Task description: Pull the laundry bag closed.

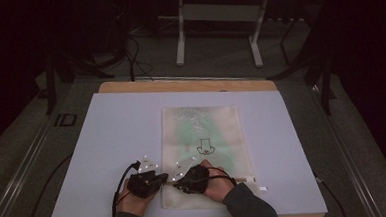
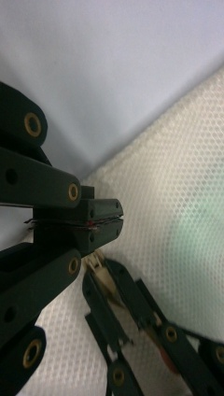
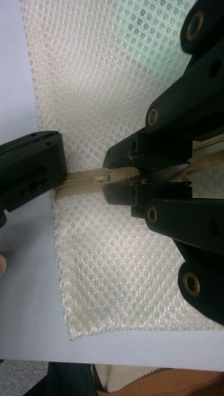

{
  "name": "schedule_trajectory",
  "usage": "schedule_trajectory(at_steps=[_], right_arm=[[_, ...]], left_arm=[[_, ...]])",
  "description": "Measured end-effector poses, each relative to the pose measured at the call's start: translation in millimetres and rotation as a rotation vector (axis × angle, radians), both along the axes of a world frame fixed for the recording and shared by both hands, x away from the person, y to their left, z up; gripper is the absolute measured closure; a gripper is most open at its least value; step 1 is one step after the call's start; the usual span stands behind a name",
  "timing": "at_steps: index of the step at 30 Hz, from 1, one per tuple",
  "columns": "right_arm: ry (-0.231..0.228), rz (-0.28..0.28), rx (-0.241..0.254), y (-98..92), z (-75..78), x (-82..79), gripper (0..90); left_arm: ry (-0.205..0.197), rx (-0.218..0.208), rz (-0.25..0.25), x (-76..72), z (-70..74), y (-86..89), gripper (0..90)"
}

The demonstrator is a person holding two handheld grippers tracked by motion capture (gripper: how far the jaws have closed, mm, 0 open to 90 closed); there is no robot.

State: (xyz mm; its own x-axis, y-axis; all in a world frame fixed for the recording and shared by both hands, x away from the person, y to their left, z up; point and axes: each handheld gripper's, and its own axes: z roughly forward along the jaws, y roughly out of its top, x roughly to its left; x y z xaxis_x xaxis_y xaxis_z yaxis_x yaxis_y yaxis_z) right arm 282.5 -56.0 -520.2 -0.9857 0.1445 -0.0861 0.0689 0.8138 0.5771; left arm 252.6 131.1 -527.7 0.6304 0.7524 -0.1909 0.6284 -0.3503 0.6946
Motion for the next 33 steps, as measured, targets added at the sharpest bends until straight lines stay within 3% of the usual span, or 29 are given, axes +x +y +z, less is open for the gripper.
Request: schedule_trajectory(at_steps=[4, 9, 23, 33], right_arm=[[0.0, 0.0, 0.002, -0.1, -0.2, 0.2, 82.2], [-0.001, 0.003, -0.003, 0.8, 0.1, 0.0, 82.2], [-0.022, 0.026, -0.042, 3.5, 3.0, -2.3, 82.3], [-0.034, 0.026, -0.059, -5.0, 4.6, -4.2, 82.2]], left_arm=[[0.008, 0.005, -0.02, -1.3, -1.1, -4.7, 87.9], [0.05, -0.015, -0.009, 0.6, -5.2, -3.2, 87.7], [0.036, 0.023, -0.02, -0.6, -4.9, -5.8, 89.3], [0.033, 0.026, -0.017, -1.2, -4.9, -6.2, 89.3]])
